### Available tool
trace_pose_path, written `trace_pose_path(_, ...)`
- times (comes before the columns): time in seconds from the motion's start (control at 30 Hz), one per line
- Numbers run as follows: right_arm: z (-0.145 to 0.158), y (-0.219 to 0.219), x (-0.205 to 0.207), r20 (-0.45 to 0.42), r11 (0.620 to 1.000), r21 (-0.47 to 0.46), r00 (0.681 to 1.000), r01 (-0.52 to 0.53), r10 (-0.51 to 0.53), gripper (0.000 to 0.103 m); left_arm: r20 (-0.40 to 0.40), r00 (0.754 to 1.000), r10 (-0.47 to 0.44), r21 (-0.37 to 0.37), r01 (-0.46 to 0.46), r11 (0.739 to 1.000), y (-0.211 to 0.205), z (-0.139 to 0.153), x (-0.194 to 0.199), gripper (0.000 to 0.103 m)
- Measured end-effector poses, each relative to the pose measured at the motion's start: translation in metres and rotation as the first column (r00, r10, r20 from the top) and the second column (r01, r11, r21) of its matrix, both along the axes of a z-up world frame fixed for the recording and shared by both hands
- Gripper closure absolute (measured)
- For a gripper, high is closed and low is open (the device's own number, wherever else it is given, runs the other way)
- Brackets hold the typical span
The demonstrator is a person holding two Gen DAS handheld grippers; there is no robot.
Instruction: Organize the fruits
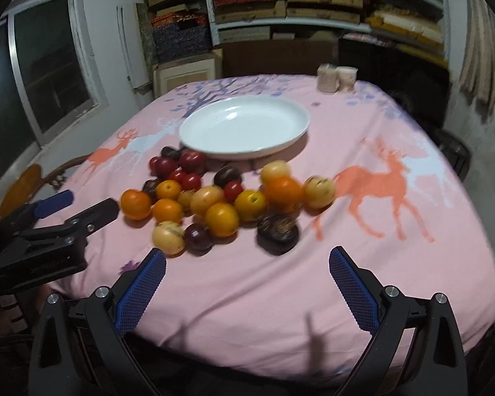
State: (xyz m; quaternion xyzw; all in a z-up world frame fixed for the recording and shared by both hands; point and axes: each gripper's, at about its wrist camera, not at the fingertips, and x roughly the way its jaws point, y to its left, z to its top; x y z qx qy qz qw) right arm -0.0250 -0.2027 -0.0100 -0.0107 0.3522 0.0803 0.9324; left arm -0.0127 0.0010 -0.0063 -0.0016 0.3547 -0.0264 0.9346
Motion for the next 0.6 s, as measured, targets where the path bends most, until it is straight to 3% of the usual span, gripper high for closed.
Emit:
trace_pose_path(0.13, 0.016, -0.004, 0.003, 0.097, 0.999, -0.046, 0.995, 0.03, -0.025, 0.004, -0.022, 0.999, 0.025, 0.025, -0.025, 0.999, 0.003, -0.003, 0.012, 0.004)
trace_pose_path(0.3, 0.01, -0.012, 0.016, 0.044, 1.0, -0.011, 0.999, 0.02, -0.02, 0.004, -0.015, 0.998, 0.066, 0.08, -0.065, 0.995, 0.004, -0.004, 0.017, 0.005)
trace_pose_path(0.6, 0.0, -0.019, 0.024, -0.006, 0.999, 0.019, 0.999, 0.039, -0.039, 0.004, -0.053, 0.997, 0.054, 0.068, -0.05, 0.996, 0.004, -0.011, 0.02, 0.004)
